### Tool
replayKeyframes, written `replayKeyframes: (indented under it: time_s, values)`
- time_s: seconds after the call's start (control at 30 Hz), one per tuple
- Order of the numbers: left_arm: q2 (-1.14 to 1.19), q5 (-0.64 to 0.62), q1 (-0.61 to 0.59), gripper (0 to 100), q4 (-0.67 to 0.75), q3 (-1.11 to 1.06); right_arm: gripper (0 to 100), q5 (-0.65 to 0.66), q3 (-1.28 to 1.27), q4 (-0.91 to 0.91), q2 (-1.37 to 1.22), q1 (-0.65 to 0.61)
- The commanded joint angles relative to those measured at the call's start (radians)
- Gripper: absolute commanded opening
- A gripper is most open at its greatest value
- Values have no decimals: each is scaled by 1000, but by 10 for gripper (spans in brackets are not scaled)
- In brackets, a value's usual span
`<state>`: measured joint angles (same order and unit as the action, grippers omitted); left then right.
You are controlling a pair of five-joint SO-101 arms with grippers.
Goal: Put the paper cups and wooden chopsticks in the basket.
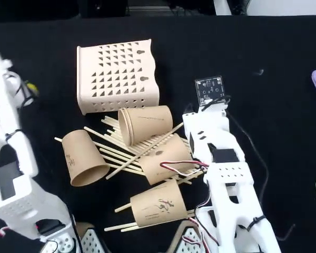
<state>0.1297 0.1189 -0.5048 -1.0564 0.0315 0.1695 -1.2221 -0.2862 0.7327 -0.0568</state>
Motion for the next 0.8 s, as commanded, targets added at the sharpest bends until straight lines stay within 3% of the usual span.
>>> replayKeyframes:
  time_s: [0.0, 0.1, 0.23, 0.5, 0.77]
  values:
    - [-11, -49, 150, 258, -186, 217, 166, -8, 2, 28, -4, 6]
    - [2, -60, 255, 258, -272, 338, 166, -8, 2, 28, -4, 6]
    - [51, -61, 308, 258, -219, 358, 166, -6, 2, 28, -4, 6]
    - [269, -55, 260, 255, -166, 369, 166, -6, 1, 28, -4, 6]
    - [296, -54, 165, 254, -150, 332, 166, -5, 1, 28, -4, 6]
